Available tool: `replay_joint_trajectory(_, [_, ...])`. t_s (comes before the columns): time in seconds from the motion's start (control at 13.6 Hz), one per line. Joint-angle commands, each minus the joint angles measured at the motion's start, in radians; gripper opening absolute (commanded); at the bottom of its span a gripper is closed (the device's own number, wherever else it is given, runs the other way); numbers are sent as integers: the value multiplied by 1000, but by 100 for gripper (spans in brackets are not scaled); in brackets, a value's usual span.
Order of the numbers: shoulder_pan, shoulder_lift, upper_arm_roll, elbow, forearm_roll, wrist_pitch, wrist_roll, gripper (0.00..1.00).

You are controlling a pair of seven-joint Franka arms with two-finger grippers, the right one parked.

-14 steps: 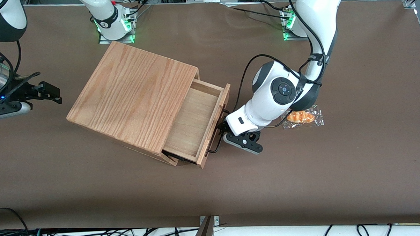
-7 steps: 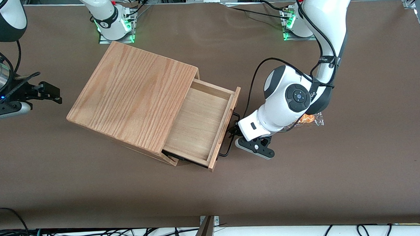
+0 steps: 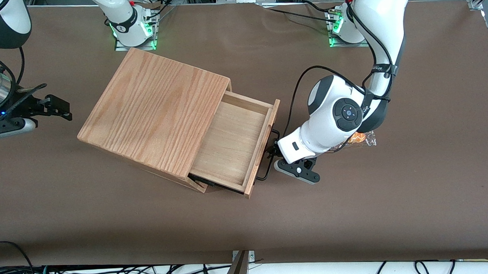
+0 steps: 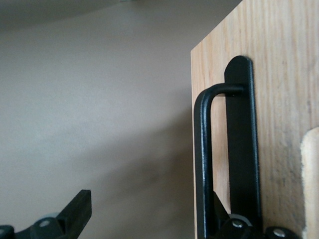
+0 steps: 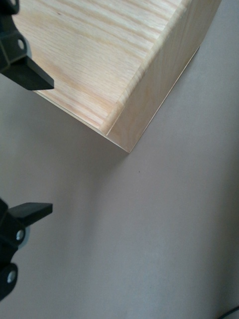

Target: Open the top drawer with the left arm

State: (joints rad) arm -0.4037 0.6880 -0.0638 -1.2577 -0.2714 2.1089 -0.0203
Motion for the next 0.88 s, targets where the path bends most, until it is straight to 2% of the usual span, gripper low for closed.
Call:
replay_joint_trajectory(0.0, [26, -39, 2, 3, -98, -64, -3, 100])
replay_joint_trajectory(0.29, [54, -70, 2, 12, -170, -128, -3, 100])
replay_joint_trajectory(0.59, [141, -172, 15, 11, -154, -297, -3, 100])
replay_joint_trajectory(0.66, [167, -194, 15, 11, -129, -350, 13, 100])
replay_joint_trajectory(0.81, [192, -241, 15, 11, -33, -424, 13, 100])
